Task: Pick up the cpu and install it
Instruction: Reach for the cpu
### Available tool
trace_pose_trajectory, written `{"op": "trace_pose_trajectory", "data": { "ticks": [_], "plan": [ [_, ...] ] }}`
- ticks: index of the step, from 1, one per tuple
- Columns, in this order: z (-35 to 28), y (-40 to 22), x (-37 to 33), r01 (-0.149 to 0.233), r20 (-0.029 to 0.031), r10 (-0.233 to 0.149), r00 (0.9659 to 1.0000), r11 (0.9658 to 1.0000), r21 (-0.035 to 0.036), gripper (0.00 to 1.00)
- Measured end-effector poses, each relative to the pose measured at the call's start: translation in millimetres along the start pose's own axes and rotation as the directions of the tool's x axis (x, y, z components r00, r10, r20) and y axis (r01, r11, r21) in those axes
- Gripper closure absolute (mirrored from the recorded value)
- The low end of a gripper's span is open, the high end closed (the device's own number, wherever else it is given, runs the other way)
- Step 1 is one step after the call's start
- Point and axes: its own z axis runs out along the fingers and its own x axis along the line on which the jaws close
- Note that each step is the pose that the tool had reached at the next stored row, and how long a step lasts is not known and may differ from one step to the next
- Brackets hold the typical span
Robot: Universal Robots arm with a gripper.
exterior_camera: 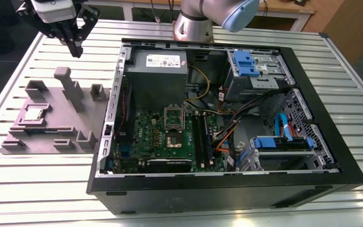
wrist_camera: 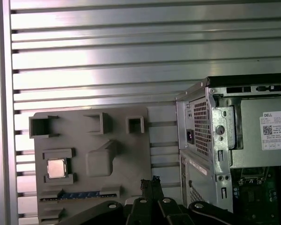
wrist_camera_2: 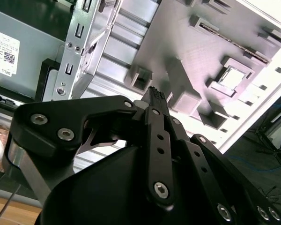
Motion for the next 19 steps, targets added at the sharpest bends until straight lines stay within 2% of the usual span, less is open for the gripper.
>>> {"op": "trace_pose_trajectory", "data": {
  "ticks": [5, 19],
  "plan": [
    [0.3, -0.3, 3.3, 0.0, -0.0001, 0.0, 1.0, 1.0, -0.0001, 0.89],
    [0.6, -1.6, 21.2, 0.0, -0.0003, 0.0, 1.0, 1.0, 0.0, 0.89]
  ]
}}
